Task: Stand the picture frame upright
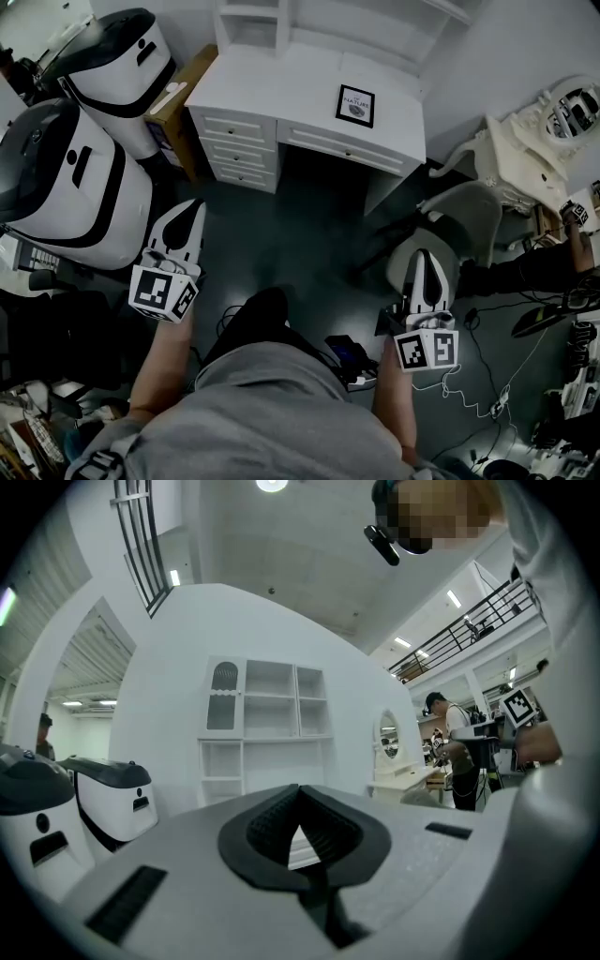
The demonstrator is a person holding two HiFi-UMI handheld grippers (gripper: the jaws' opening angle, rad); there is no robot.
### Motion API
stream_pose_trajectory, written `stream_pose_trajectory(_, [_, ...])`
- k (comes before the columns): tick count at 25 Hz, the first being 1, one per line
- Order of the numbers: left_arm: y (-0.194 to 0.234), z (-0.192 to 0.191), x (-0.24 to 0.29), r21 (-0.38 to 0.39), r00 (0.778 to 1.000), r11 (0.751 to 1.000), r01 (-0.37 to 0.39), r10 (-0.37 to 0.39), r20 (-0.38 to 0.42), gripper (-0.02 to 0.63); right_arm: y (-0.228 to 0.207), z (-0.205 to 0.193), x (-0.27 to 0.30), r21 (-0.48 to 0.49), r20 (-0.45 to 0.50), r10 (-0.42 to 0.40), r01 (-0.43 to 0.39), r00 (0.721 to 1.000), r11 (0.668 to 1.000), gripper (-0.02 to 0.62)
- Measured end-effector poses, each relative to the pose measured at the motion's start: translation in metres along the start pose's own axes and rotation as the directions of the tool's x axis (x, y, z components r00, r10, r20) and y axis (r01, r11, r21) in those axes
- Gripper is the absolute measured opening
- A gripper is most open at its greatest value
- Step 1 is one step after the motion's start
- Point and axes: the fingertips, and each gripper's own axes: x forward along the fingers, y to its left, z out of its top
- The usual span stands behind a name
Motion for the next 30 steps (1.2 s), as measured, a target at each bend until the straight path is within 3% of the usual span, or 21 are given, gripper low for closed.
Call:
stream_pose_trajectory(5, [0.001,0.000,0.006,0.006,1.000,1.000,0.001,-0.001,-0.001,0.008,-0.003,-0.003,0.007,0.072,0.016,0.012,-0.013,1.000,0.997,0.026])
stream_pose_trajectory(13, [0.012,-0.008,0.040,-0.002,1.000,1.000,0.012,-0.012,0.005,0.008,-0.014,-0.008,0.036,0.043,0.009,0.007,-0.007,1.000,0.999,0.026])
stream_pose_trajectory(30, [0.049,-0.009,0.197,-0.031,0.995,0.996,0.087,-0.086,0.040,0.008,-0.055,-0.016,0.167,0.016,-0.006,0.000,0.000,1.000,1.000,0.026])
